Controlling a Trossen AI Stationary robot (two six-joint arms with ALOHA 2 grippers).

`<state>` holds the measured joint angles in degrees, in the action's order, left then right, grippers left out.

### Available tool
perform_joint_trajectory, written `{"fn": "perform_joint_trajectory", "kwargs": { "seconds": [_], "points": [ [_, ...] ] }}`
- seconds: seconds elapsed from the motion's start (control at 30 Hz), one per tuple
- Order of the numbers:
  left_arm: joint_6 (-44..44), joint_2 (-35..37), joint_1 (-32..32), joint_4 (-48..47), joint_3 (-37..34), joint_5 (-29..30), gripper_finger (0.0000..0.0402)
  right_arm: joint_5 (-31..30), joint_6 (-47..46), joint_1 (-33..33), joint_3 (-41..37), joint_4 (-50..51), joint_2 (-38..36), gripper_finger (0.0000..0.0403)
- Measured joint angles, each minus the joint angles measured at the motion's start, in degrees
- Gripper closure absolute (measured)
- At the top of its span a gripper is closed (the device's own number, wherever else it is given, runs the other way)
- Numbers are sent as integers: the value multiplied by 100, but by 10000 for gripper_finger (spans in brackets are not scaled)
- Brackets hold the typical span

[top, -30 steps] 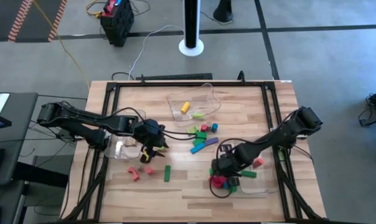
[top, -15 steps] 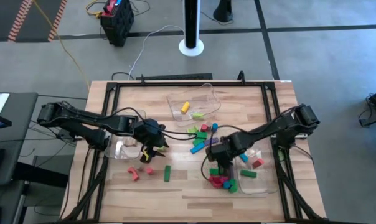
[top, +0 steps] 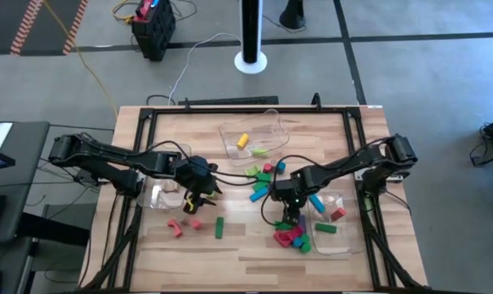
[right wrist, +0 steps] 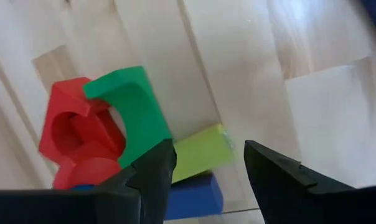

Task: Sort blocks by size
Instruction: Put the blue rectangular block into the right transparent bin

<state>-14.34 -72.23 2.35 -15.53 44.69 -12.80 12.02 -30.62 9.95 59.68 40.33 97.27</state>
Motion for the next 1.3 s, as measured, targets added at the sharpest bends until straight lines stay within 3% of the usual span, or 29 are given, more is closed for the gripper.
{"fn": "perform_joint_trajectory", "kwargs": {
  "seconds": [0.27, 0.63, 0.97, 1.3],
  "points": [
    [-49, -2, 0, 10, 2, -2, 198, 572, 87, -164, 42, 120, 794, 177],
    [-62, -2, 0, 24, 4, -2, 198, 407, 278, -185, 398, 376, 977, 192],
    [-57, -2, 0, 28, 4, -2, 198, -800, 1127, -186, 999, 853, 1012, 210],
    [8, -2, 0, 13, 4, -2, 198, -2437, 2319, -268, 1184, 1026, 999, 165]
  ]
}}
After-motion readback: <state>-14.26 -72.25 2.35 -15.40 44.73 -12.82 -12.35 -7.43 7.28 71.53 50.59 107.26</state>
